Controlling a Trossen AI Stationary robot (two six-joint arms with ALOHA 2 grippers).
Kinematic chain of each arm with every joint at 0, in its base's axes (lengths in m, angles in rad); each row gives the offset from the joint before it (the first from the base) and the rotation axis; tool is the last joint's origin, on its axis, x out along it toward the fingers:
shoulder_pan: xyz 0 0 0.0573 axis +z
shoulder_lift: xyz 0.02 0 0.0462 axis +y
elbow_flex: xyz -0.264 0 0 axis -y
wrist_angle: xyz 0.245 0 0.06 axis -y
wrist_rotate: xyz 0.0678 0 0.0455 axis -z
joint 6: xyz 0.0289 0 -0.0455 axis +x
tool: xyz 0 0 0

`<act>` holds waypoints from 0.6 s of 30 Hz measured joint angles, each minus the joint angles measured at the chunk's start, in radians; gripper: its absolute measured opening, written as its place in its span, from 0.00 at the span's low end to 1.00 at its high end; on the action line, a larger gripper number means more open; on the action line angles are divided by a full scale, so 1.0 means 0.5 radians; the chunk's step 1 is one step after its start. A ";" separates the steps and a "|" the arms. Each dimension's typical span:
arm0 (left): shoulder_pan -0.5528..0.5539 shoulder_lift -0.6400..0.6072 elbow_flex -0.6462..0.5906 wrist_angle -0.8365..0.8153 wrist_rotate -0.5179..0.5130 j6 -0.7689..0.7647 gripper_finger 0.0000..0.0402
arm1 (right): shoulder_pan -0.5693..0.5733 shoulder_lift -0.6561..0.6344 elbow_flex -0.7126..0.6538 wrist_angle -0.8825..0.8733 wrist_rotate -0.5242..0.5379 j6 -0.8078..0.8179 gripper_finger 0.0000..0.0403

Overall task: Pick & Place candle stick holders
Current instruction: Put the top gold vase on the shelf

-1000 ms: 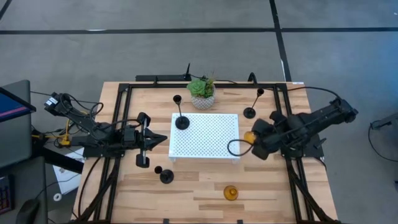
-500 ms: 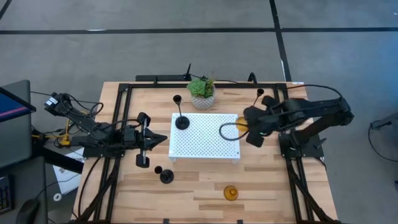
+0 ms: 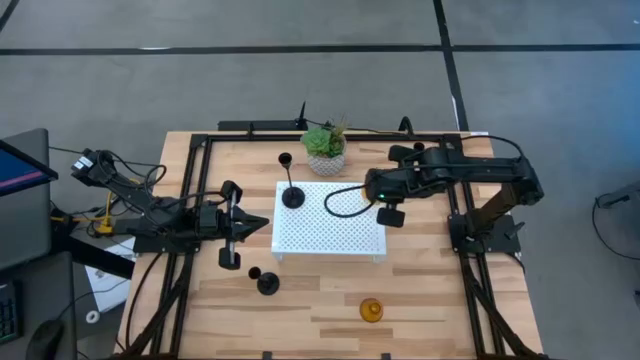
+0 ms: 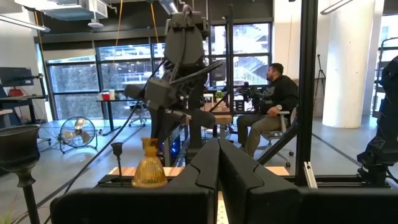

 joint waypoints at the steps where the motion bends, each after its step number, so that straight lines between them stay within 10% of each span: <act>1: 0.000 0.000 0.000 0.000 0.000 0.000 0.02 | -0.010 0.021 0.000 0.024 -0.036 -0.032 0.02; 18: 0.000 -0.001 0.000 -0.001 0.000 0.000 0.02 | -0.032 0.248 -0.002 0.164 -0.095 -0.259 0.02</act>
